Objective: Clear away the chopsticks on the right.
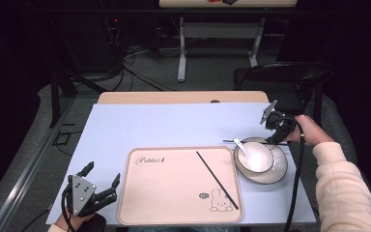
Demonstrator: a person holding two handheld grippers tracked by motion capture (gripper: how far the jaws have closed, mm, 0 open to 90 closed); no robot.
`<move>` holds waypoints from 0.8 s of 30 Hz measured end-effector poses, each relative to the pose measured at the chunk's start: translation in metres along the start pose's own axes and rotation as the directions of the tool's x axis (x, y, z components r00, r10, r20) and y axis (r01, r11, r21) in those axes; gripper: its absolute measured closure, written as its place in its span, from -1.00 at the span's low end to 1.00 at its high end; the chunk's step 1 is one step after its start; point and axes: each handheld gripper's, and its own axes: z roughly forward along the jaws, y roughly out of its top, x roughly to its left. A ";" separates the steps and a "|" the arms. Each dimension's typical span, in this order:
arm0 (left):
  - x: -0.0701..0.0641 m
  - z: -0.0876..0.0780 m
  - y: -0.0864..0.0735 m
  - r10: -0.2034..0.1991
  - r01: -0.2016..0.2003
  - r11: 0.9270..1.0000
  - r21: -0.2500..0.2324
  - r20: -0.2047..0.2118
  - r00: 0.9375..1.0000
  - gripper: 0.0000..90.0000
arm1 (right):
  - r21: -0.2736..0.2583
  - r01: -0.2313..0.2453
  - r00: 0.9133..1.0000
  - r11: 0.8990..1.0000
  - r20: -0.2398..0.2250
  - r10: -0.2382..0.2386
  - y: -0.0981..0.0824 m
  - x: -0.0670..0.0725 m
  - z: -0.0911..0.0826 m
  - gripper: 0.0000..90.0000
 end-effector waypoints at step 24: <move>0.000 0.000 0.000 -0.002 0.002 1.000 0.003 0.000 1.000 -0.66 | 0.104 0.082 0.992 0.991 -0.106 -0.071 -0.003 0.011 0.038 0.87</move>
